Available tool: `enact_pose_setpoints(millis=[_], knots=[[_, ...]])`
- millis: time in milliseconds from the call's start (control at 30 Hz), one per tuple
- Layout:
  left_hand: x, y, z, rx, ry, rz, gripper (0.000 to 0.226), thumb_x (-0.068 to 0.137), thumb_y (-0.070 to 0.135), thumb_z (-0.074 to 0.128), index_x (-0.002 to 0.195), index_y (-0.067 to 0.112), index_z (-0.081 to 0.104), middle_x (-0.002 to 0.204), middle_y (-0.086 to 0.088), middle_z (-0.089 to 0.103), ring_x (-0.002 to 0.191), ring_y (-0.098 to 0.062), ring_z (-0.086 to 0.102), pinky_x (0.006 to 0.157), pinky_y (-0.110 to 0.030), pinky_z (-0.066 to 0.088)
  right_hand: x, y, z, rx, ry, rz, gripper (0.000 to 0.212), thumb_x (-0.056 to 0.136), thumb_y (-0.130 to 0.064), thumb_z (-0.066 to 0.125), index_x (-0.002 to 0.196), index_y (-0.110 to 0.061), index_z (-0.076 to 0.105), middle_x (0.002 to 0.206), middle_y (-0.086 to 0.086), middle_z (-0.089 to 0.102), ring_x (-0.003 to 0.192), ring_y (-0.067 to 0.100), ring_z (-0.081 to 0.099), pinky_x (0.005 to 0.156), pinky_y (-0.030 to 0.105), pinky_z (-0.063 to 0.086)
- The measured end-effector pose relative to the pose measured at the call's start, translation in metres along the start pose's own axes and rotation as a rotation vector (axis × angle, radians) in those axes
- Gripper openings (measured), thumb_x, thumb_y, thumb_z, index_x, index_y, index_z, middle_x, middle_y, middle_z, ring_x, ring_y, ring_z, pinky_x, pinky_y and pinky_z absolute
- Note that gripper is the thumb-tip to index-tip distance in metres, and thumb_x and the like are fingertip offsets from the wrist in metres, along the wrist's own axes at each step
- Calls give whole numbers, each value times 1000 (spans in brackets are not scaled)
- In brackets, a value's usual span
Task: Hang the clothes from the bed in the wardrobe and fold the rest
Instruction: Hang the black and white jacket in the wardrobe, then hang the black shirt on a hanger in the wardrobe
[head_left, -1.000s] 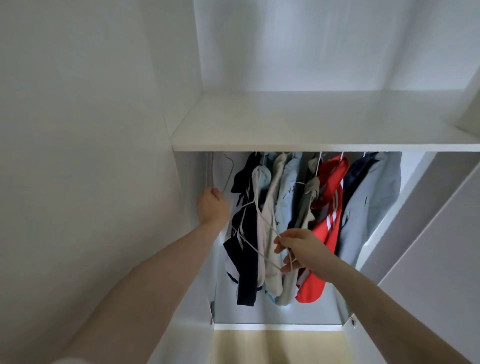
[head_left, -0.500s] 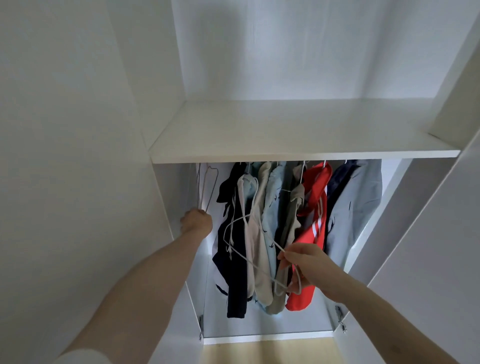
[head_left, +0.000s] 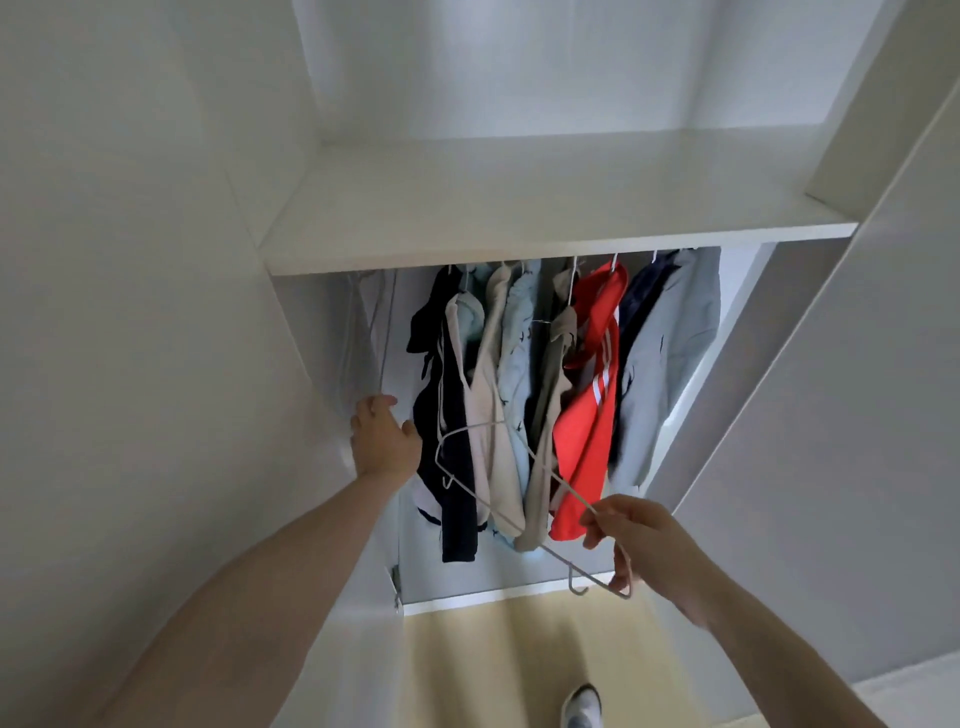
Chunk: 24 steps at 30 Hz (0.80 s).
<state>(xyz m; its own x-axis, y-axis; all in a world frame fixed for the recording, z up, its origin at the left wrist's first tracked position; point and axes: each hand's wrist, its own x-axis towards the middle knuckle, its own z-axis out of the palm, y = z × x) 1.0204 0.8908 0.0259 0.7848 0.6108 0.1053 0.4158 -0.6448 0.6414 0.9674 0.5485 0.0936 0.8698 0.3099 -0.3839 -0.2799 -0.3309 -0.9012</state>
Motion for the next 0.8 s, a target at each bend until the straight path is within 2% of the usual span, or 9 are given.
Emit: enact_pose_setpoints(millis=[200,267,333,433,533,567,633,733,800], knots=[[-70,15,31,-108,-68,226,35,87,4,64,121,12,58,127,-9,53,118,-30,52,103,-44,45,-57,61,-31,-97,192,-4,35,101,-9,52,77,-21,75,66,-5,61,53,13,40,51,25,31],[-90,22,49,-126,-180,318,39,88,4,66,124,14,59,129,-7,54,122,-28,51,106,-42,45,-83,75,-45,-150,282,-37,34,101,-20,54,74,-26,72,65,-5,53,57,13,42,53,25,31],[-111,32,60,-95,-348,420,47,89,6,66,133,18,56,135,-1,53,126,-24,47,108,-35,41,-116,83,-60,-151,371,-38,28,93,-35,53,73,-26,70,69,5,51,66,16,44,61,32,32],[-151,58,74,-11,-583,584,52,88,8,66,138,21,56,134,5,53,124,-21,47,106,-32,40,-173,105,-89,-115,491,-21,27,87,-35,52,69,-22,67,70,-2,52,70,13,46,68,35,35],[-197,96,87,-49,-672,678,19,89,9,70,103,22,74,101,7,71,94,-6,63,90,-38,52,-237,136,-114,-116,653,12,27,80,-39,48,66,-22,64,64,-7,44,60,13,38,62,34,31],[-214,110,89,-57,-717,661,15,93,14,70,88,28,73,84,12,70,80,2,62,81,-37,52,-258,148,-121,-123,715,31,28,79,-40,48,66,-22,64,64,-4,42,59,14,36,60,34,30],[-252,136,94,-62,-810,610,24,96,25,68,73,31,68,67,11,65,65,-1,59,69,-36,46,-305,177,-136,-106,838,73,27,77,-41,47,66,-22,64,63,-1,40,58,16,35,59,34,28],[-339,178,101,-71,-950,639,19,84,43,66,71,30,71,67,10,70,73,-13,66,74,-36,49,-398,238,-158,-140,981,167,23,84,-35,50,68,-27,65,56,-6,42,51,11,35,52,29,29],[-399,198,105,-102,-1024,661,25,82,41,66,69,21,71,72,10,75,82,-14,71,81,-35,51,-456,279,-160,-192,1026,255,16,85,-35,53,75,-31,65,53,-8,48,47,7,37,46,24,30]])
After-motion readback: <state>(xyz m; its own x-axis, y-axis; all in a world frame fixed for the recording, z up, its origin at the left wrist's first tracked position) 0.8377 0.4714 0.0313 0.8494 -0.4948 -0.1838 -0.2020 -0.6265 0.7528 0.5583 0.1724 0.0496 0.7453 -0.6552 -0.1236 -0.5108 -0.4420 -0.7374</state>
